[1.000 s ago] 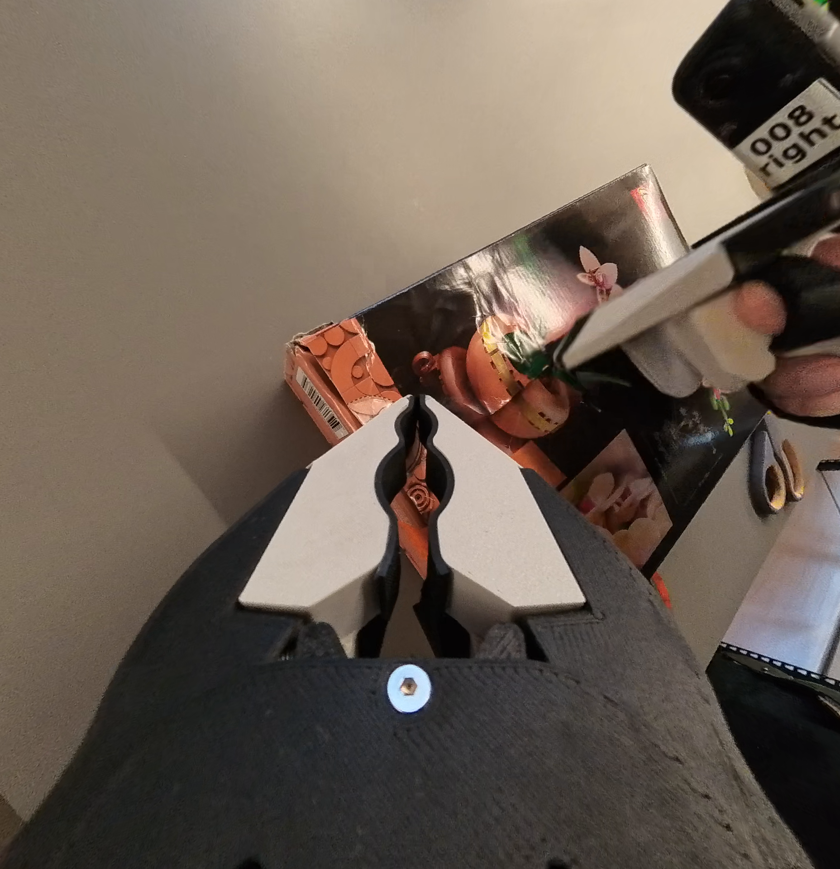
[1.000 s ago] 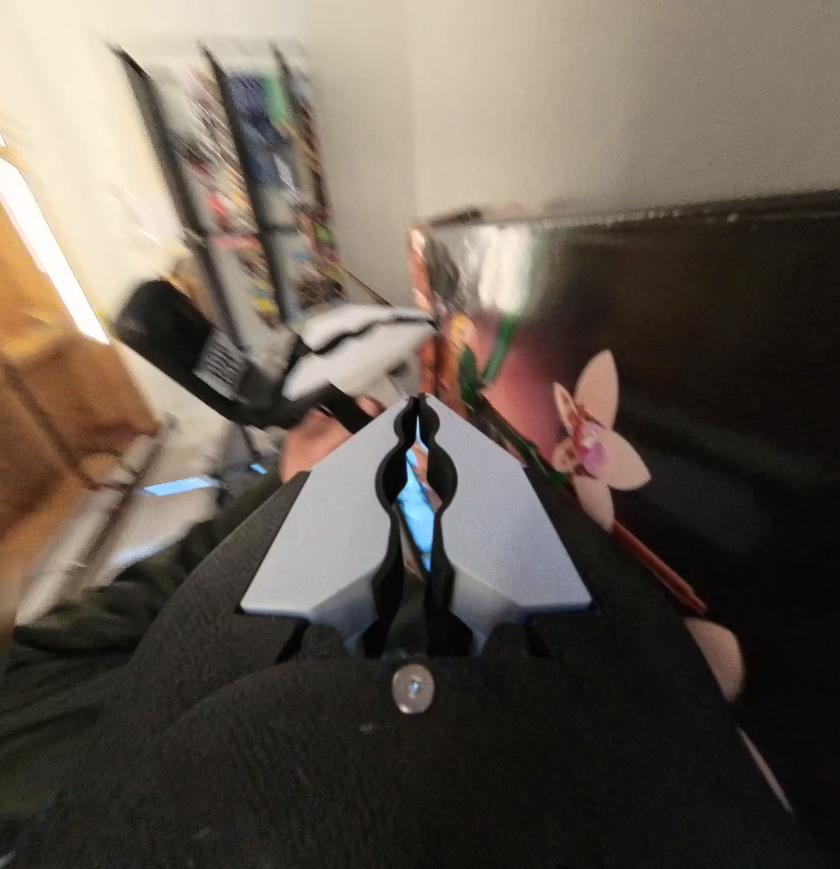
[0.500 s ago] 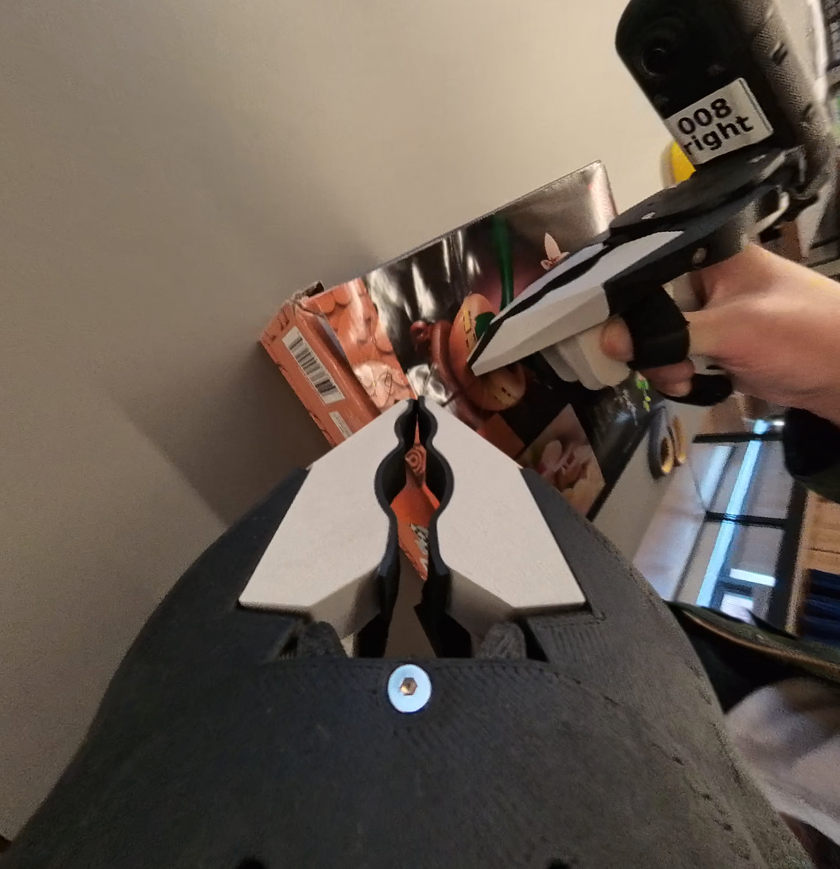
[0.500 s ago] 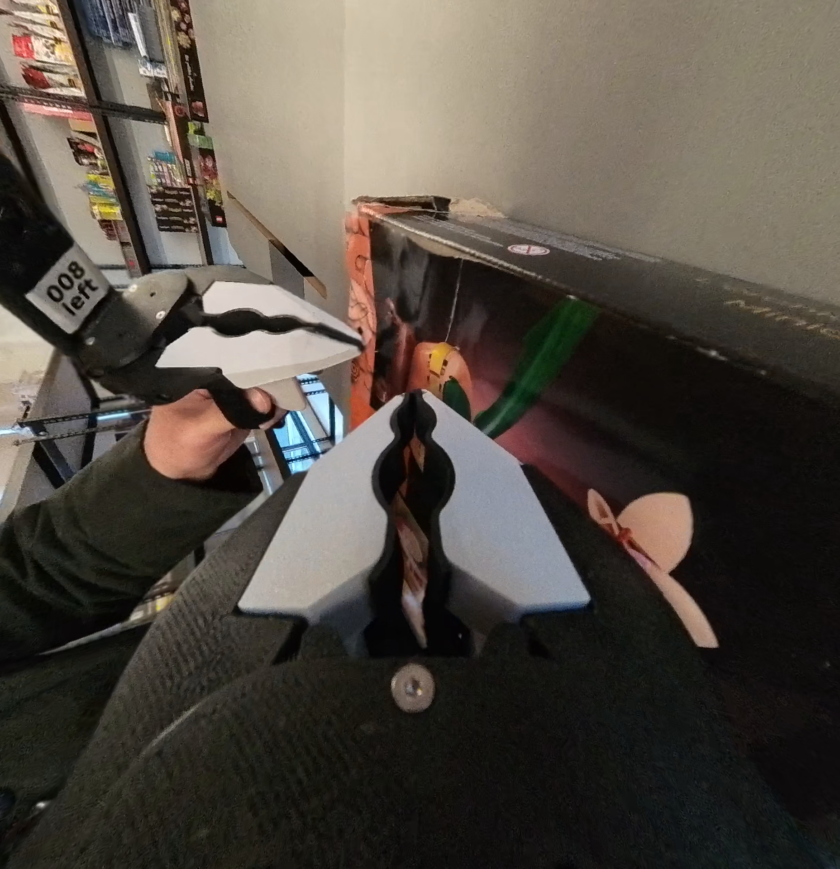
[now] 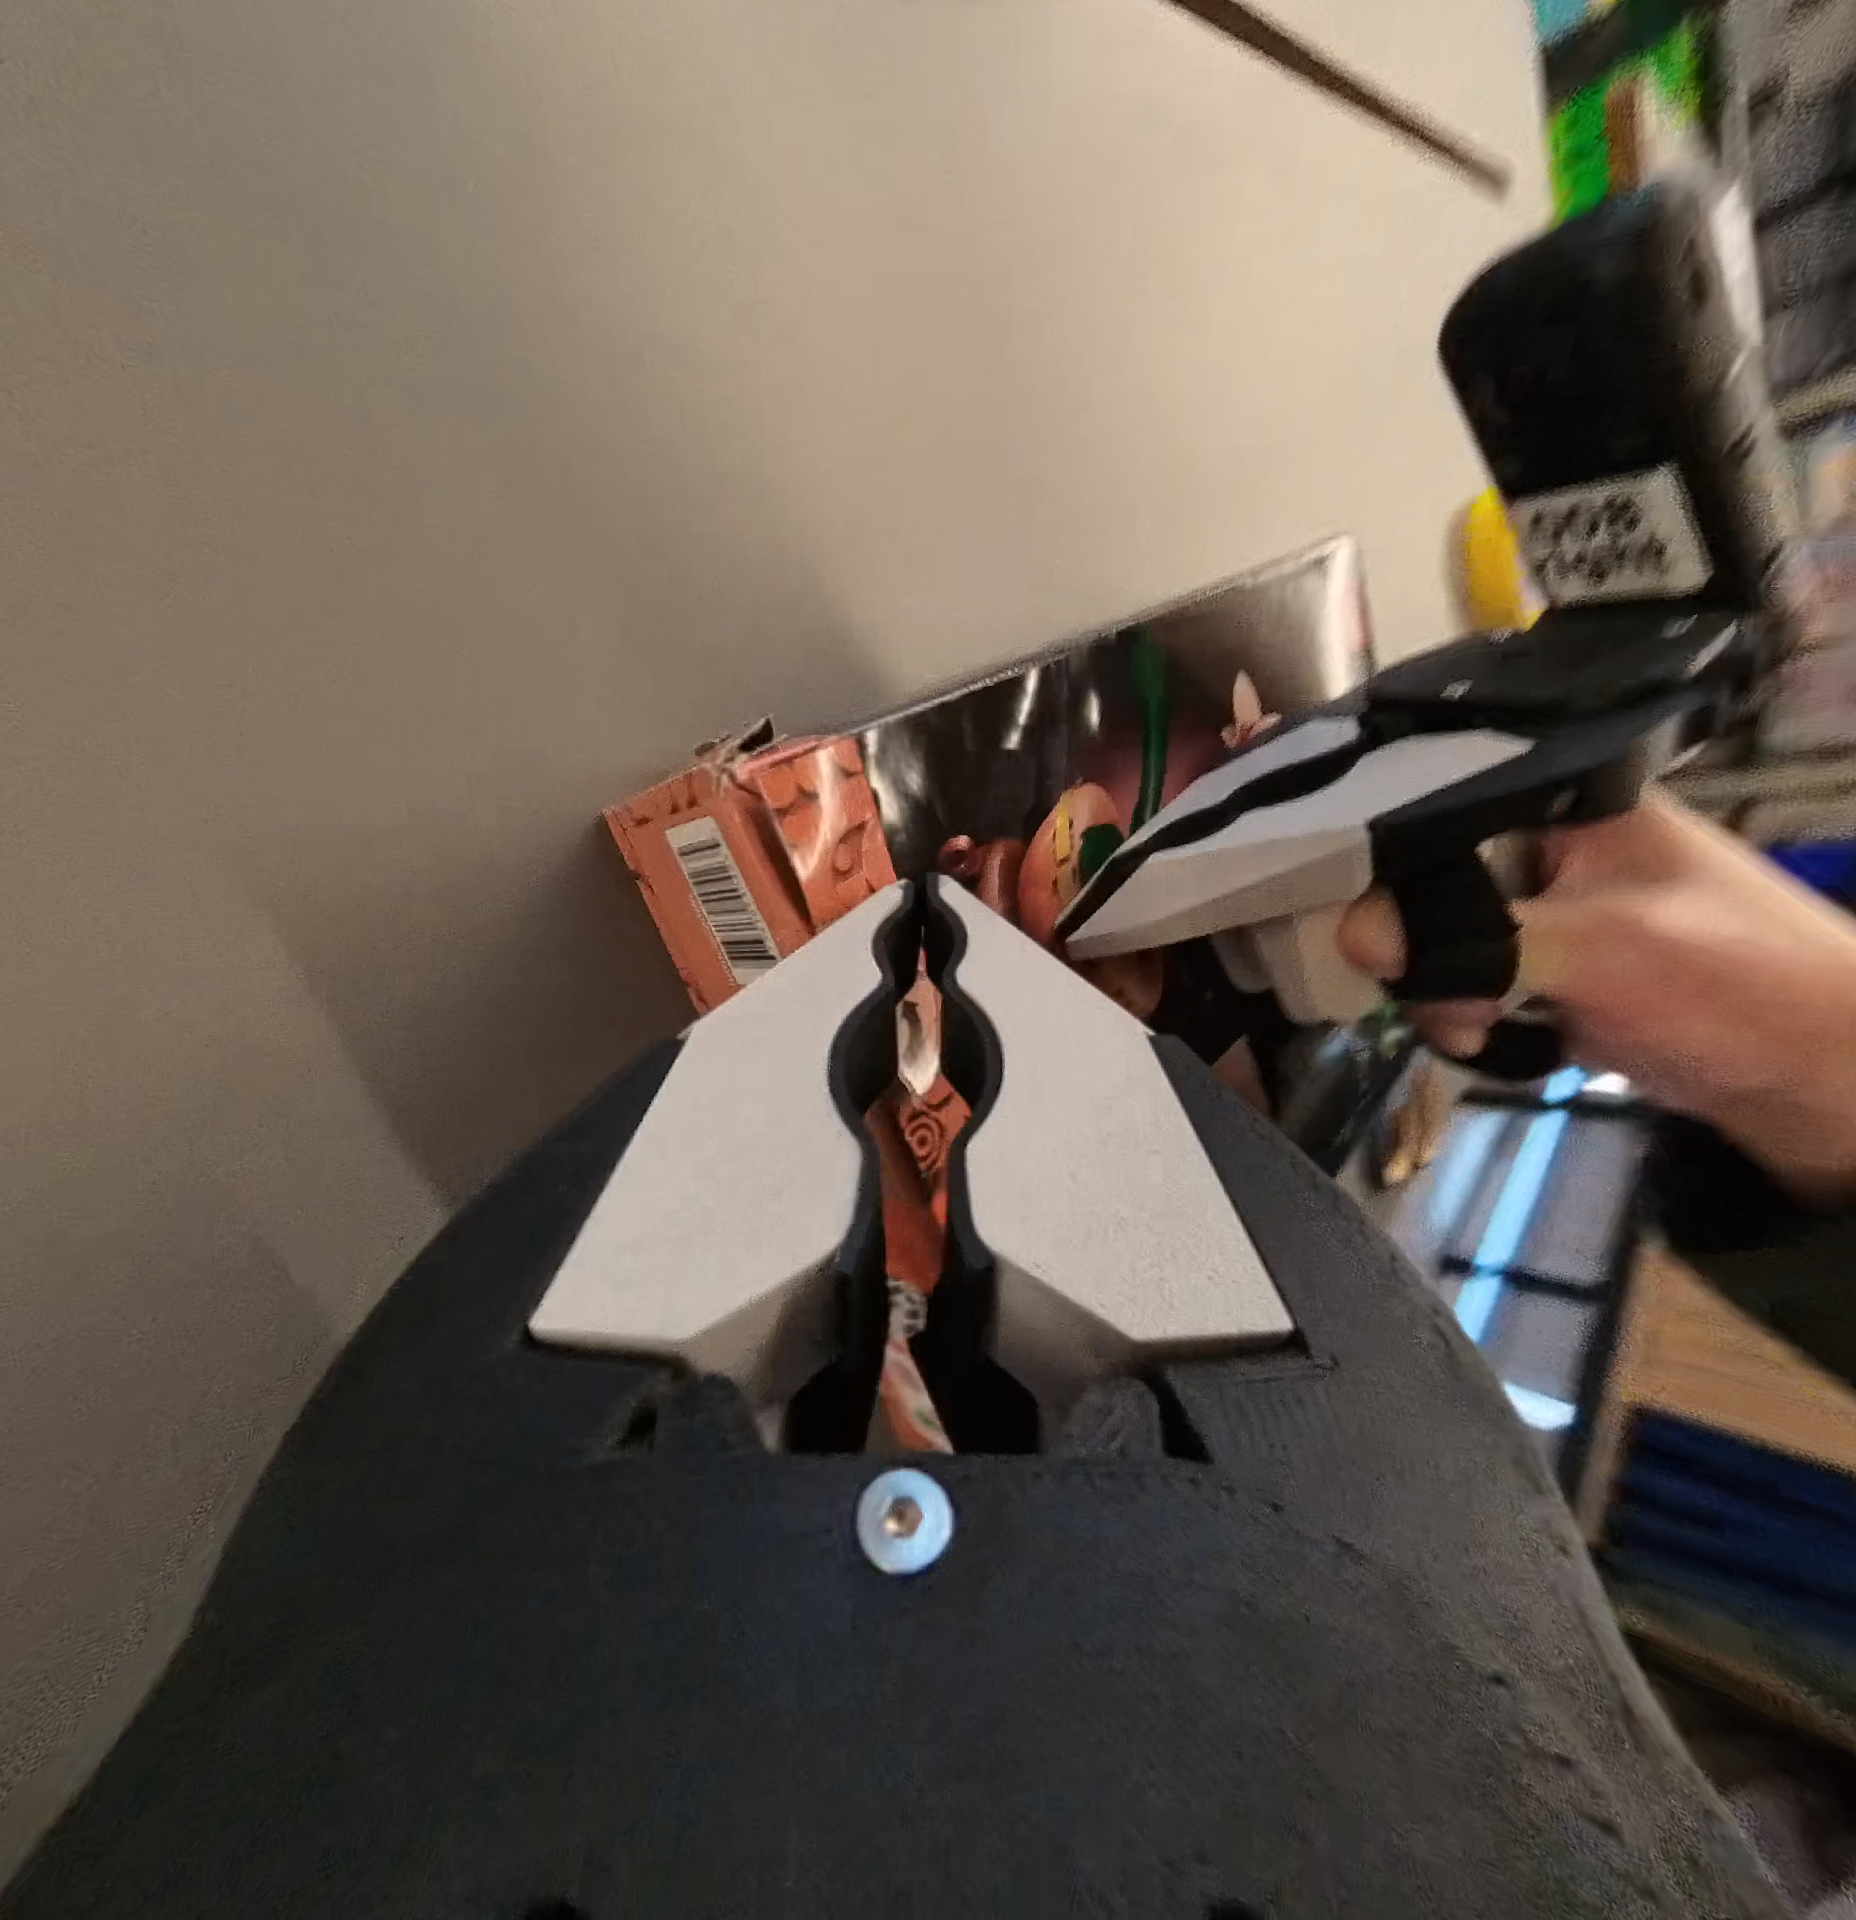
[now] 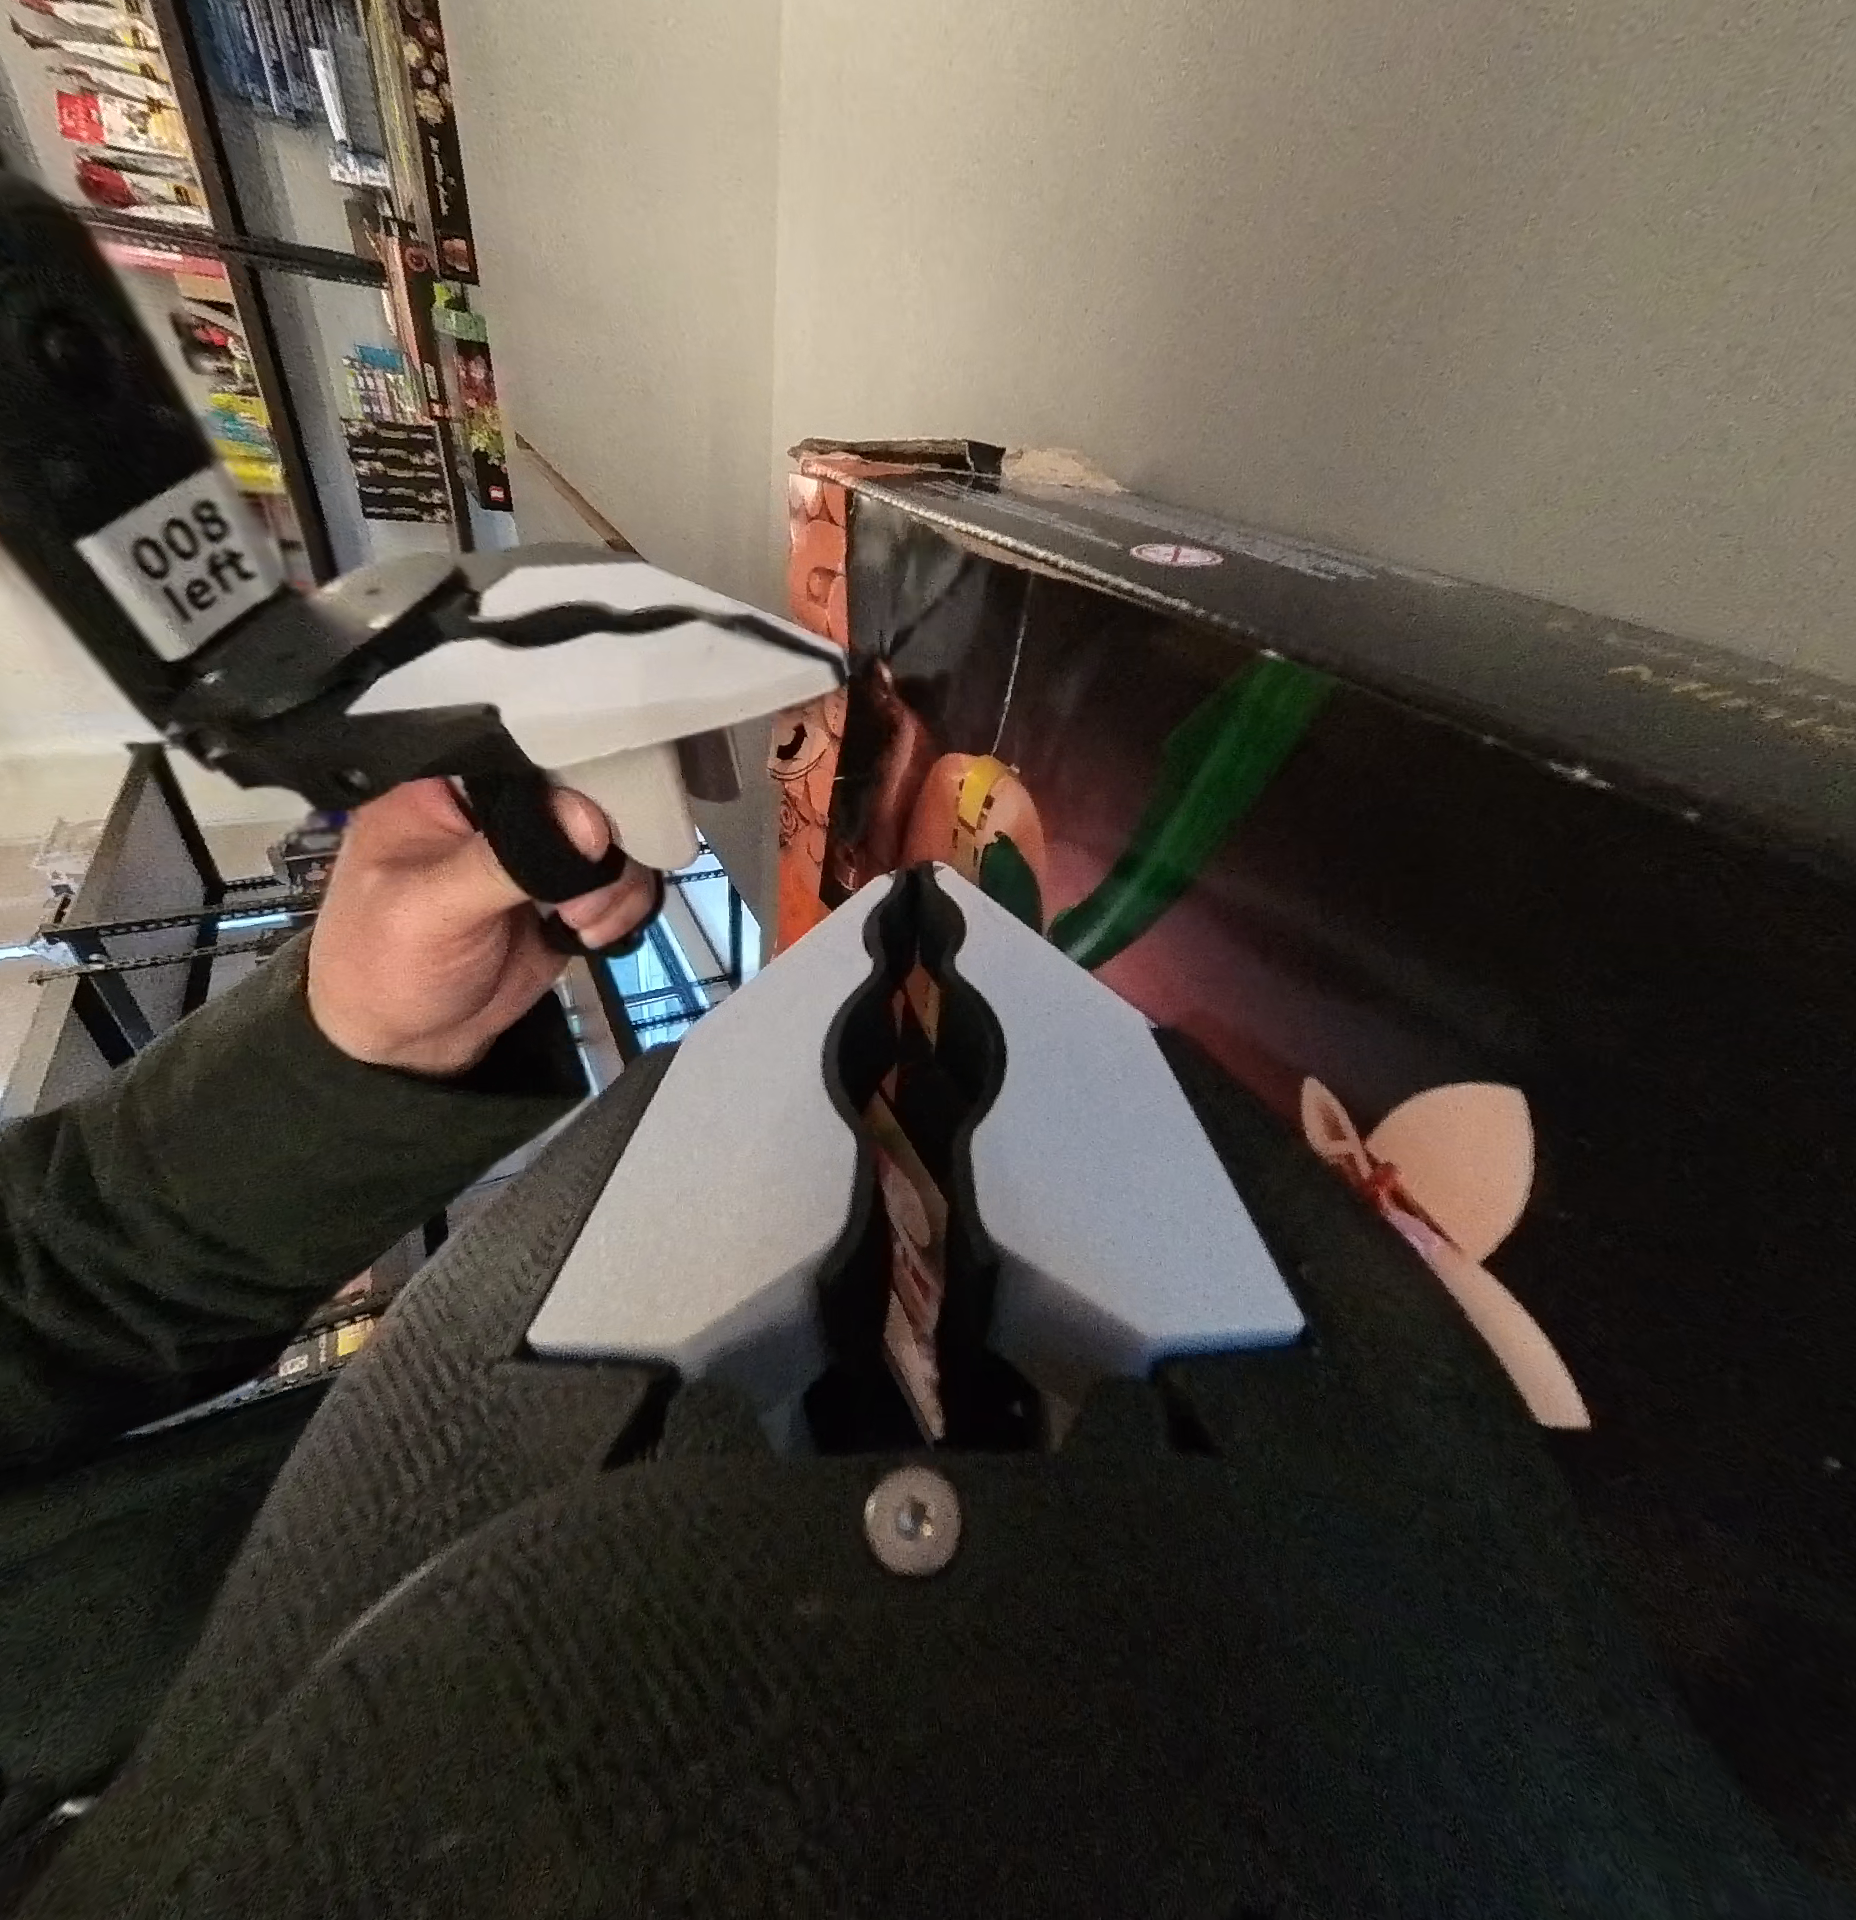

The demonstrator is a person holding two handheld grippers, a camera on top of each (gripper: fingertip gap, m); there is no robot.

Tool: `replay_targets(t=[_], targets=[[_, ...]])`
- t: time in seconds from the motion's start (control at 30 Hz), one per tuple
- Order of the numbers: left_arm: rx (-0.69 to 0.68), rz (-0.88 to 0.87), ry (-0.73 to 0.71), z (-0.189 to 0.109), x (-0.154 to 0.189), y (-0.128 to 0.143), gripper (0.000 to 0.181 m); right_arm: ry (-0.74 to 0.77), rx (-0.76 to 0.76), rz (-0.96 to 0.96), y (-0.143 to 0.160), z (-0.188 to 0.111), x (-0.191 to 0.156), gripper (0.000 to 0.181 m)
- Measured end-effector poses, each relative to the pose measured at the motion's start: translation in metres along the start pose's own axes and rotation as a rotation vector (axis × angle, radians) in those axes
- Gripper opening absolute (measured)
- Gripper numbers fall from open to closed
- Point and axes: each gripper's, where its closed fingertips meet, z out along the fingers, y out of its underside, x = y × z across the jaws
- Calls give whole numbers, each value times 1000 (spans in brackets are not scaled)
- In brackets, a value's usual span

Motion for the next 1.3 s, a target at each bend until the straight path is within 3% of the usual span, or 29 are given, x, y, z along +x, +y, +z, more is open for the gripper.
replay_targets(t=[0.07, 0.17, 0.3, 0.37, 0.43, 0.67, 0.8, 0.93, 1.1, 1.17, 1.3], targets=[[47, -122, 72, -1, 0, -2, 0, -12, -2, 17, -1, -1, -1, 0], [86, -71, 67, -3, 0, -2, 0, -52, -7, 73, -4, -3, -5, 0], [93, -21, 28, -4, 0, -1, 0, -161, 179, 225, -42, -12, -11, 0], [100, -54, 47, -5, 0, 0, 0, -92, 216, 212, -53, -13, -1, 0], [106, -88, 67, -6, -1, 1, 0, -27, 162, 128, -51, -8, 1, 0], [103, -22, 41, -9, -2, 3, 0, -32, 133, 45, -45, -7, -5, 0], [106, -75, 94, -9, -1, 2, 0, -228, 16, 177, -13, -7, -27, 0], [86, -103, 96, -10, -1, 3, 0, 12, 9, 6, -3, -2, -1, 0], [-96, -8, 106, -16, 11, 29, 0, 9, -4, 2, 1, -3, 4, 0], [-77, 21, 70, -19, 8, 30, 0, 4, -5, 2, 2, -3, 4, 0], [12, -165, 152, -19, 6, 23, 0, -39, 4, 90, 0, -3, 1, 0]])
